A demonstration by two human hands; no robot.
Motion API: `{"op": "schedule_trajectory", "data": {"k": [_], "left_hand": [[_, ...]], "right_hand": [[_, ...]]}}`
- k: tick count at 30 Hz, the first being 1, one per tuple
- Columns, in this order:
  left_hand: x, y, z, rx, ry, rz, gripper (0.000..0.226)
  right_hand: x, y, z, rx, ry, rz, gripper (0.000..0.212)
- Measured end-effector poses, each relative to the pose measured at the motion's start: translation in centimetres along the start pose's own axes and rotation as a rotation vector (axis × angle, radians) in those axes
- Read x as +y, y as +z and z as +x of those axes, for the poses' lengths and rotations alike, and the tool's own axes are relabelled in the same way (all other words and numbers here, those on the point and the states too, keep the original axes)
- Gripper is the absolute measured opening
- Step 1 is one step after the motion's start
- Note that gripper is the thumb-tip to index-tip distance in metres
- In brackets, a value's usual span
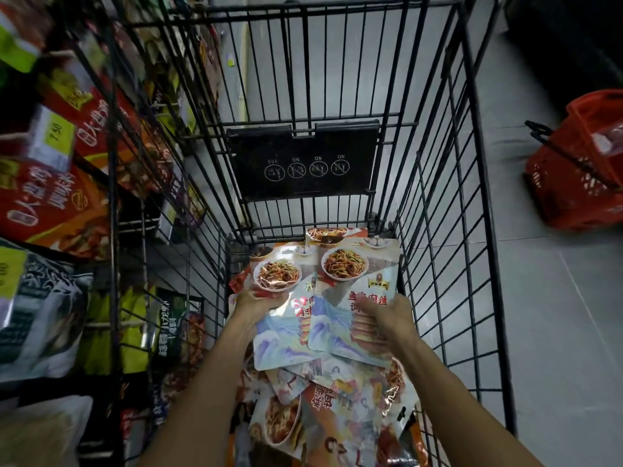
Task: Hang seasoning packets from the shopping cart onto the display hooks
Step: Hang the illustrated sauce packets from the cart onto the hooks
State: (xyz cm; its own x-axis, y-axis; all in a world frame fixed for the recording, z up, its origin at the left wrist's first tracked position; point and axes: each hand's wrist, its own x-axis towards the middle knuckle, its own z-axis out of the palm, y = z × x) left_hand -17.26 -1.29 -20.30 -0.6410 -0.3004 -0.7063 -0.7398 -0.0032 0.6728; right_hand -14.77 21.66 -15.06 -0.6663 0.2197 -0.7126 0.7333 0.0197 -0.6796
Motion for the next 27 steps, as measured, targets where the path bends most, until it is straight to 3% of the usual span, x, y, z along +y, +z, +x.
{"op": "schedule_trajectory", "data": {"k": [3, 10, 15, 19, 24, 27], "left_hand": [[0.8, -0.6, -1.5, 0.065, 0.084, 0.007, 0.049], [4.4, -5.1, -8.5, 0.135, 0.241, -0.031, 0.023], [7.6, -9.1, -17.6, 0.173, 0.425, -0.091, 0.015], [9.0, -12.0, -26.1, 0.212, 0.569, -0.055, 0.014], [8.9, -14.8, -37.1, 0.4, 0.716, -0.092, 0.024], [7.9, -16.5, -44.2, 0.539, 0.785, -0.144, 0.017]], "right_hand": [[-0.9, -0.3, -1.3, -0.015, -0.02, 0.024, 0.022], [-4.8, -2.0, -6.2, -0.18, -0.164, 0.003, 0.021], [-8.8, -3.0, -11.3, -0.314, -0.314, -0.031, 0.029], [-11.6, -3.6, -16.4, -0.427, -0.426, -0.057, 0.019], [-14.0, -4.5, -23.5, -0.607, -0.542, -0.08, 0.017], [-14.8, -5.0, -28.3, -0.706, -0.606, -0.118, 0.017]]}}
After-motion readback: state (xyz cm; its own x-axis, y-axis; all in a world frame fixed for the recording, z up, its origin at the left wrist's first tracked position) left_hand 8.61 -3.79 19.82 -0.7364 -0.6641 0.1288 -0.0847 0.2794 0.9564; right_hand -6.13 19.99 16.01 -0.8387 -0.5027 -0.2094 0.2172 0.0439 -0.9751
